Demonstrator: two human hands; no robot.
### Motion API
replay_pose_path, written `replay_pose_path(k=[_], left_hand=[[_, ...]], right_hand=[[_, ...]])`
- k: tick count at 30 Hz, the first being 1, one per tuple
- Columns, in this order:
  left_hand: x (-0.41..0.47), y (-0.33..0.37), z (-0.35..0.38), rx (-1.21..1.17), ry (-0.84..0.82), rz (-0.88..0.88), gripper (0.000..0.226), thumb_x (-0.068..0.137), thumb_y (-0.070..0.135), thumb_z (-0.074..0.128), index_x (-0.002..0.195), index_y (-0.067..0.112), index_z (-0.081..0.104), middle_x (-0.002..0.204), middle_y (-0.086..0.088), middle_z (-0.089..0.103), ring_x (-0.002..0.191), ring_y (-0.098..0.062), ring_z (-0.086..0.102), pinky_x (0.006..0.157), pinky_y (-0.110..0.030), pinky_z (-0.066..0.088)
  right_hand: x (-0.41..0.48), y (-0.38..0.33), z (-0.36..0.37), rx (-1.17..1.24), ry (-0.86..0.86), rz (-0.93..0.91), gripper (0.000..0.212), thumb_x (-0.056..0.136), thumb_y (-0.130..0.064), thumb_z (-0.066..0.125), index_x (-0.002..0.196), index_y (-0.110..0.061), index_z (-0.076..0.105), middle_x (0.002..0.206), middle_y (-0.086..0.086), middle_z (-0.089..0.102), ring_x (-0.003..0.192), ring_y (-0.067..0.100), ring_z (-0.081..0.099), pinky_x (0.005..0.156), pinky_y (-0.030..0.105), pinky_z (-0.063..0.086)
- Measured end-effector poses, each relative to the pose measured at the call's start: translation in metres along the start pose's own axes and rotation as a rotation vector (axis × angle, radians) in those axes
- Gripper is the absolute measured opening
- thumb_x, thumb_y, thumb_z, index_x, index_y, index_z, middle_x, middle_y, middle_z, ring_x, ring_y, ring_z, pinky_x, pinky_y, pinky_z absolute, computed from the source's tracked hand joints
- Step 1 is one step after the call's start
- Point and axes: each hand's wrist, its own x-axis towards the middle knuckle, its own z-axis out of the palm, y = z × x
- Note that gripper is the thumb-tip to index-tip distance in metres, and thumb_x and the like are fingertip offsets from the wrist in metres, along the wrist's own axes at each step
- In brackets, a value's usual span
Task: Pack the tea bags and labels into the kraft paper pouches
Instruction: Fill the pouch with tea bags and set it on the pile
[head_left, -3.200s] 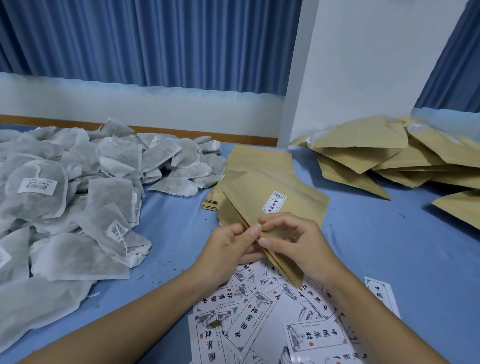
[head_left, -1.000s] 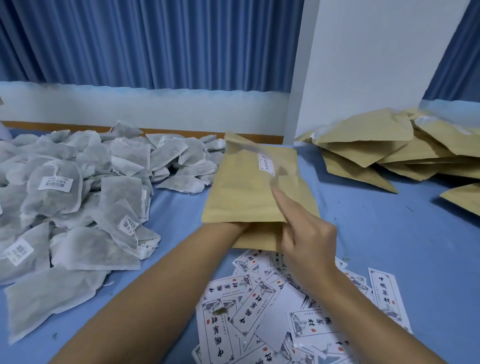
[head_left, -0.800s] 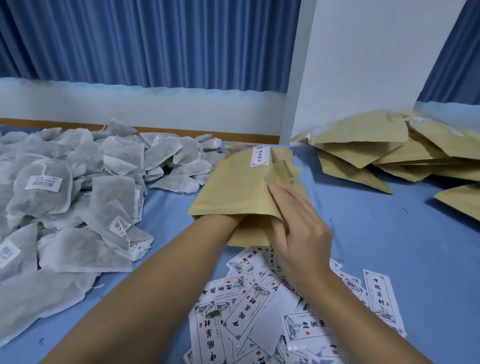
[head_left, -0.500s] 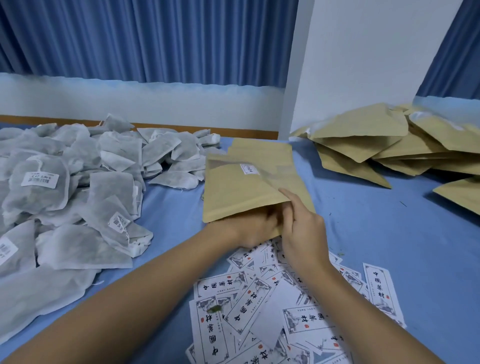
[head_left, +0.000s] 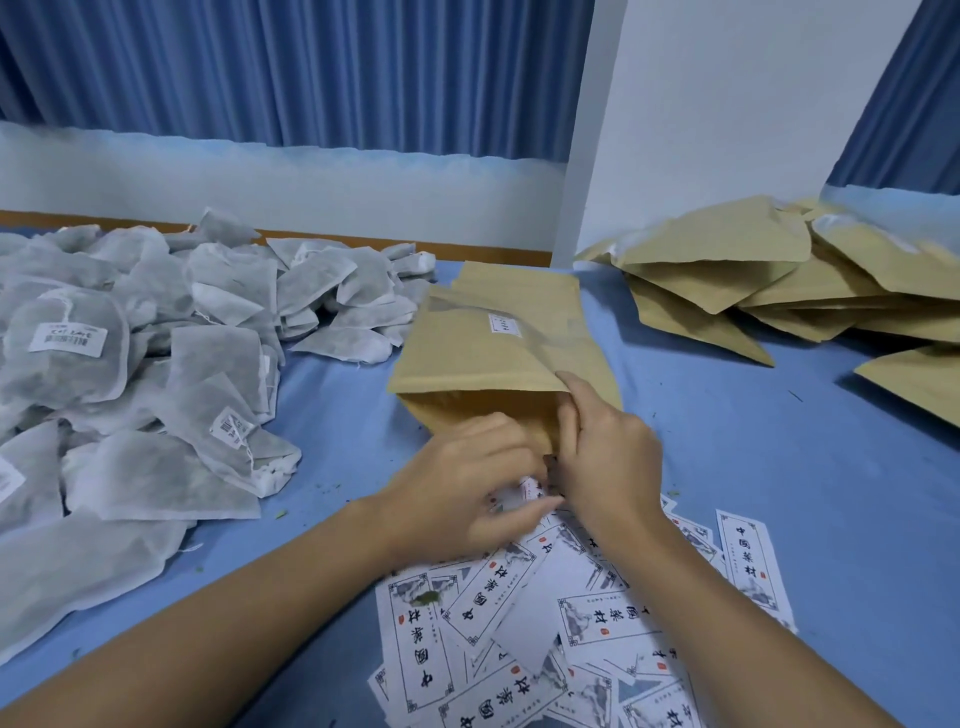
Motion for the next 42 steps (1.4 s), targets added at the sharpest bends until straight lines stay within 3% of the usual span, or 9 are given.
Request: replay_pose_path(k=[2,7,13,19,26,29,33,38,42], left_hand=[[0.001,0.011,0.002,-0.014,-0.057,0.015,0.028,0.094,0.037,0.068,0.092,0.009,0.07,0.092,0.0,0.064,0.084,-0.021,0.056,0.074,-0.031,0.047],[-0.005,0.031,0.011,0.014,-0.491,-0.367,0.053,0.072,0.075,0.068,0.105,0.035,0.056,0.099,0.02,0.048,0.091,0.004,0.044,0.077,-0.029,0.046],[0.002,0.038,0.013,-0.142,-0.583,-0.566,0.042,0.073,0.058,0.079,0.084,0.029,0.052,0.081,0.019,0.054,0.074,0.004,0.049,0.063,-0.019,0.036],[0.012,0.039,0.005,-0.719,-0.061,-1.002,0.028,0.09,0.018,0.074,0.075,0.012,0.052,0.049,0.004,0.053,0.034,-0.007,0.039,0.039,-0.014,0.028],[0.015,0.016,-0.004,-1.085,0.499,-1.441,0.01,0.096,0.01,0.064,0.093,0.004,0.057,0.052,0.001,0.052,0.039,-0.011,0.043,0.037,-0.021,0.031],[0.024,0.012,-0.006,-1.298,0.724,-1.387,0.017,0.095,0.0,0.062,0.109,-0.002,0.053,0.075,-0.005,0.075,0.065,-0.013,0.072,0.057,-0.024,0.054],[0.027,0.001,0.002,-1.343,0.751,-1.234,0.033,0.088,-0.016,0.06,0.117,-0.003,0.05,0.108,-0.013,0.074,0.105,-0.018,0.07,0.094,-0.03,0.056],[0.011,-0.015,0.009,-0.938,0.243,-1.108,0.025,0.097,-0.01,0.051,0.109,0.003,0.069,0.114,-0.012,0.072,0.11,-0.019,0.065,0.1,-0.028,0.051],[-0.001,-0.018,0.006,-0.689,0.271,-0.9,0.021,0.098,-0.004,0.054,0.098,0.007,0.072,0.093,-0.007,0.076,0.091,-0.018,0.074,0.08,-0.022,0.058]], right_hand=[[0.002,-0.001,0.001,-0.098,0.018,0.019,0.025,0.101,-0.028,0.049,0.119,-0.028,0.066,0.073,0.009,0.068,0.067,0.039,0.06,0.057,0.034,0.032],[0.005,0.001,0.001,-0.27,0.029,0.008,0.025,0.103,-0.034,0.043,0.115,-0.03,0.064,0.078,0.002,0.068,0.063,0.031,0.056,0.055,0.029,0.028],[0.004,0.001,0.002,-0.247,0.063,-0.012,0.017,0.1,-0.027,0.054,0.109,-0.024,0.068,0.067,0.004,0.064,0.054,0.027,0.035,0.052,0.027,0.028],[0.005,0.001,0.001,-0.239,0.068,0.019,0.013,0.097,-0.024,0.059,0.104,-0.024,0.07,0.063,0.006,0.064,0.049,0.029,0.038,0.051,0.027,0.025],[0.002,-0.003,0.001,-0.269,0.022,-0.01,0.019,0.102,-0.028,0.047,0.108,-0.026,0.066,0.07,0.001,0.065,0.054,0.028,0.04,0.052,0.029,0.027],[0.001,-0.008,0.0,-0.284,-0.012,-0.039,0.022,0.103,-0.029,0.044,0.11,-0.026,0.064,0.077,0.0,0.067,0.061,0.03,0.052,0.053,0.03,0.029],[-0.001,-0.013,-0.004,-0.273,-0.03,-0.035,0.022,0.103,-0.027,0.044,0.11,-0.024,0.064,0.076,0.0,0.066,0.06,0.026,0.043,0.053,0.03,0.029],[-0.002,-0.01,-0.004,-0.302,-0.103,-0.015,0.023,0.101,-0.025,0.043,0.116,-0.025,0.061,0.091,-0.003,0.069,0.069,0.026,0.052,0.055,0.03,0.034],[-0.002,-0.009,-0.003,-0.259,-0.11,-0.154,0.035,0.102,-0.023,0.046,0.135,-0.021,0.057,0.143,0.0,0.056,0.138,0.03,0.045,0.096,0.042,0.047]])
